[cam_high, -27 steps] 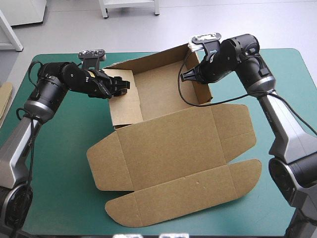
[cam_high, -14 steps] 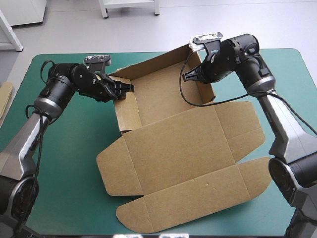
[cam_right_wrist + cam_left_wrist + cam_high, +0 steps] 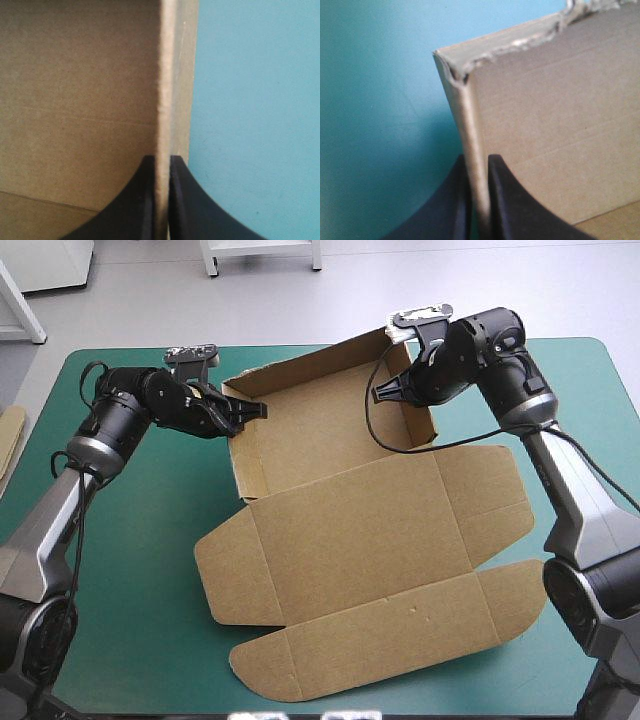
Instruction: Fold the box
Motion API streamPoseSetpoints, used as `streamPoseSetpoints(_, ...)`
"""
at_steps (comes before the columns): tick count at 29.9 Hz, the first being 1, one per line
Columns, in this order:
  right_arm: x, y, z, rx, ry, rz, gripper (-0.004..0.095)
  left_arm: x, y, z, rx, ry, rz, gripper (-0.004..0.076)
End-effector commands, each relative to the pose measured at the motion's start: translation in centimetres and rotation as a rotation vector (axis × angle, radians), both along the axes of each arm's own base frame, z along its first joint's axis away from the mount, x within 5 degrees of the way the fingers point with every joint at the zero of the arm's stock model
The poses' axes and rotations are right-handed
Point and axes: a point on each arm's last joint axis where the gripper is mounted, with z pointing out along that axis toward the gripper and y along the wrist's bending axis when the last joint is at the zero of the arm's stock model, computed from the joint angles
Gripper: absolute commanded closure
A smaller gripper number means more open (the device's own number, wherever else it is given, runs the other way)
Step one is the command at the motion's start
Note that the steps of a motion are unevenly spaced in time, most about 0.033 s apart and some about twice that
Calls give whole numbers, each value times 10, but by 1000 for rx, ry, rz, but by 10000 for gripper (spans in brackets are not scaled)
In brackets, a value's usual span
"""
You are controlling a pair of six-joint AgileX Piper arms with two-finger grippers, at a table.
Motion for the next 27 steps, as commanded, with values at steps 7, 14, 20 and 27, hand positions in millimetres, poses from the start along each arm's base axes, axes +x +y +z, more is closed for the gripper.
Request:
streamPoseSetpoints(7,-15,6,22,78,-34,35,911,-12,-7,41,-84,-156,-27,732)
streamPoseSetpoints(14,-4,24,-2,46,21,59,911,2,-3,53,28,-166,-13,732)
streamPoseSetpoints(20,-1,40,-19,-5,44,70,911,20,-7,39,58,-113,-19,732)
streamPoseSetpoints(27,8,48,-39,-40,84,74,911,36,-8,22,139,-63,-19,732)
